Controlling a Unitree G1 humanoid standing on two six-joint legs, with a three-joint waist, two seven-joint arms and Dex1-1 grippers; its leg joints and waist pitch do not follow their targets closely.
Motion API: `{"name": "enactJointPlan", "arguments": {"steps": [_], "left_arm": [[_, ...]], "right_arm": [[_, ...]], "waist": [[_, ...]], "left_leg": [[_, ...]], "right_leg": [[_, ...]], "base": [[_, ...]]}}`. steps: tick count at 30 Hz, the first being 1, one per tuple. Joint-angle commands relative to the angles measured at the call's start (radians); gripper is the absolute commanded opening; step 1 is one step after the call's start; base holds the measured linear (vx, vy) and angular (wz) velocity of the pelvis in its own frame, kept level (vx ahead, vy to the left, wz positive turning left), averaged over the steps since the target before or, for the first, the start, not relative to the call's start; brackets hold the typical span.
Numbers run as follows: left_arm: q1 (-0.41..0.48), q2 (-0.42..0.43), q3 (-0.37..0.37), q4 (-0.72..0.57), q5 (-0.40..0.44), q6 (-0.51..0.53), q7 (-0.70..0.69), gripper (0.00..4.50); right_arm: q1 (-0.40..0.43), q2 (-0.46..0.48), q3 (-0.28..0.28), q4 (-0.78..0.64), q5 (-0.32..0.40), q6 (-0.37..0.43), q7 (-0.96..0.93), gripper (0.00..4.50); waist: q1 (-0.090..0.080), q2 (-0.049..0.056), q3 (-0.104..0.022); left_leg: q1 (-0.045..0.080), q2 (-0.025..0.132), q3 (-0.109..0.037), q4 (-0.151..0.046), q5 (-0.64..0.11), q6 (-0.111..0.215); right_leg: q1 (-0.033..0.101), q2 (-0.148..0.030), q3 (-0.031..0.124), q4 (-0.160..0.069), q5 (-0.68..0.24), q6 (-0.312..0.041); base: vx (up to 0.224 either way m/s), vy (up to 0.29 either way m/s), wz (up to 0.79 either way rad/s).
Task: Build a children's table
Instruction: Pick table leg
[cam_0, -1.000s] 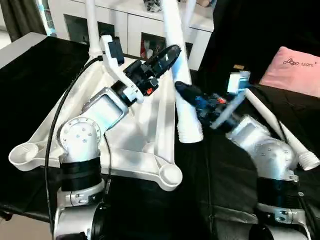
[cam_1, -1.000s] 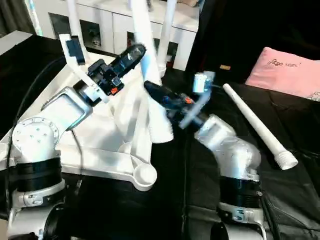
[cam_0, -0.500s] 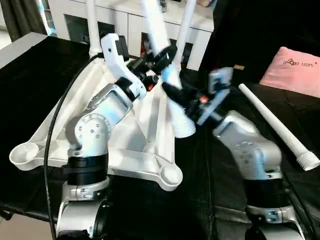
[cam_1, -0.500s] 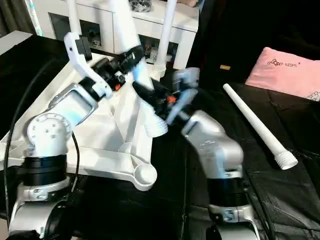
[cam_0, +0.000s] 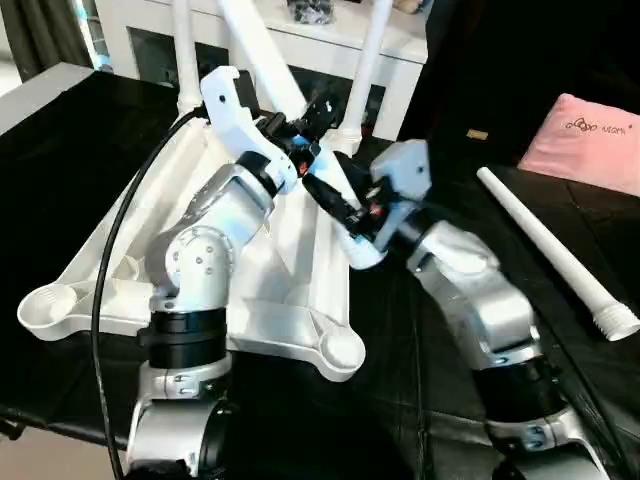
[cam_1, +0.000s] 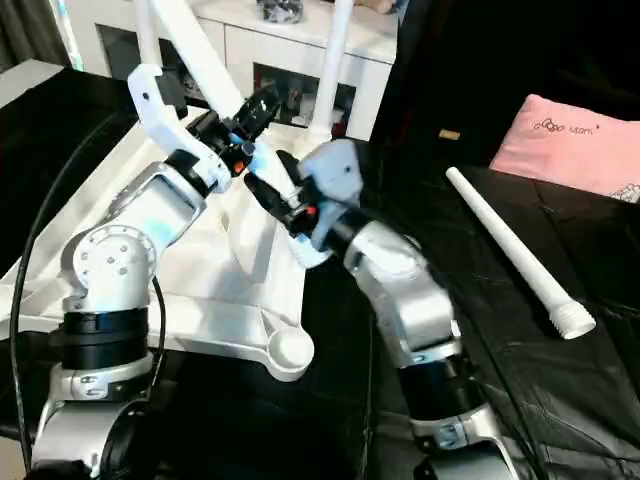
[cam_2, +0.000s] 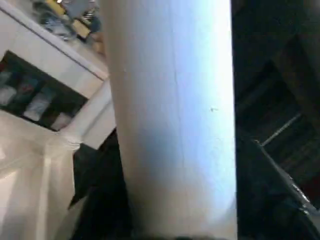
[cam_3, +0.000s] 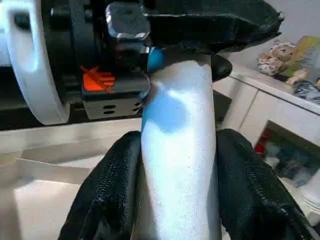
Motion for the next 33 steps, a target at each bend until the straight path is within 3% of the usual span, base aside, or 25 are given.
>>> {"name": "enactJointPlan", "arguments": {"steps": [1, 2, 12, 14, 16, 19, 21, 26, 31, 33], "left_arm": [[-0.035, -0.022, -0.005, 0.015, 0.017, -0.019, 0.037, 2.38], [-0.043, -0.034, 0.001, 0.024, 0.016, -0.032, 0.057, 2.28], [-0.058, -0.064, 0.038, 0.036, 0.001, -0.047, 0.106, 1.82], [-0.057, -0.07, 0.035, 0.033, 0.005, -0.053, 0.116, 1.82], [-0.056, -0.072, 0.035, 0.033, 0.005, -0.055, 0.119, 1.82], [-0.055, -0.065, 0.038, 0.037, 0.012, -0.064, 0.122, 1.8], [-0.059, -0.053, 0.048, 0.045, 0.016, -0.072, 0.123, 1.8], [-0.071, -0.008, 0.05, 0.064, 0.041, -0.088, 0.107, 1.8], [-0.082, 0.06, 0.039, 0.09, 0.069, -0.098, 0.053, 1.8], [-0.087, 0.111, 0.022, 0.105, 0.084, -0.092, -0.001, 1.8]], "right_arm": [[-0.002, -0.01, 0.018, -0.003, -0.029, -0.039, -0.008, 1.84], [-0.003, -0.012, 0.029, 0.009, -0.06, -0.075, -0.021, 1.84], [-0.003, -0.022, 0.062, 0.042, -0.141, -0.164, -0.05, 1.84], [-0.003, -0.01, 0.053, 0.061, -0.129, -0.168, -0.042, 2.53], [-0.004, -0.008, 0.052, 0.065, -0.129, -0.17, -0.041, 2.63], [-0.005, 0.001, 0.046, 0.07, -0.103, -0.163, -0.02, 2.87], [-0.001, 0.029, 0.024, 0.067, -0.03, -0.179, 0.021, 3.0], [0.009, 0.042, 0.007, 0.051, 0.023, -0.186, 0.056, 3.48], [0.024, 0.048, -0.015, 0.015, 0.097, -0.088, 0.087, 3.85], [0.024, 0.04, -0.038, -0.01, 0.141, -0.011, 0.087, 4.09]], "waist": [[-0.004, 0.008, -0.067], [-0.005, 0.013, -0.067], [-0.015, 0.009, -0.067], [-0.017, 0.009, -0.067], [-0.018, 0.007, -0.068], [-0.019, 0.009, -0.067], [-0.019, 0.009, -0.068], [-0.018, 0.015, -0.068], [-0.018, 0.017, -0.068], [-0.017, 0.017, -0.067]], "left_leg": [[0.011, 0.012, 0.008, -0.062, -0.048, -0.033], [0.011, 0.012, 0.007, -0.062, -0.043, -0.036], [0.011, 0.01, 0.007, -0.059, -0.058, -0.022], [0.01, 0.01, 0.007, -0.059, -0.057, -0.017], [0.01, 0.01, 0.007, -0.058, -0.055, -0.013], [0.011, 0.011, 0.007, -0.059, -0.059, -0.006], [0.012, 0.012, 0.007, -0.058, -0.062, 0.004], [0.016, 0.015, 0.006, -0.059, -0.057, 0.006], [0.016, 0.014, 0.004, -0.062, -0.058, -0.005], [0.018, 0.012, 0.004, -0.064, -0.057, -0.008]], "right_leg": [[0.058, -0.068, 0.043, -0.065, 0.116, -0.098], [0.057, -0.068, 0.044, -0.065, 0.131, -0.098], [0.06, -0.065, 0.043, -0.063, 0.139, -0.108], [0.06, -0.064, 0.043, -0.063, 0.141, -0.111], [0.06, -0.064, 0.043, -0.063, 0.146, -0.115], [0.059, -0.065, 0.043, -0.064, 0.14, -0.119], [0.059, -0.066, 0.043, -0.063, 0.147, -0.124], [0.054, -0.066, 0.042, -0.062, 0.149, -0.134], [0.055, -0.066, 0.042, -0.062, 0.137, -0.128], [0.055, -0.066, 0.042, -0.063, 0.126, -0.125]], "base": [[0.0, 0.0, 0.0], [0.0, 0.0, 0.0], [0.0, 0.0, 0.0], [0.0, 0.0, 0.0], [0.0, 0.0, 0.0], [0.0, 0.0, 0.0], [0.0, 0.0, 0.0], [0.0, 0.0, 0.0], [0.0, 0.0, 0.0], [0.0, 0.0, 0.0]]}}
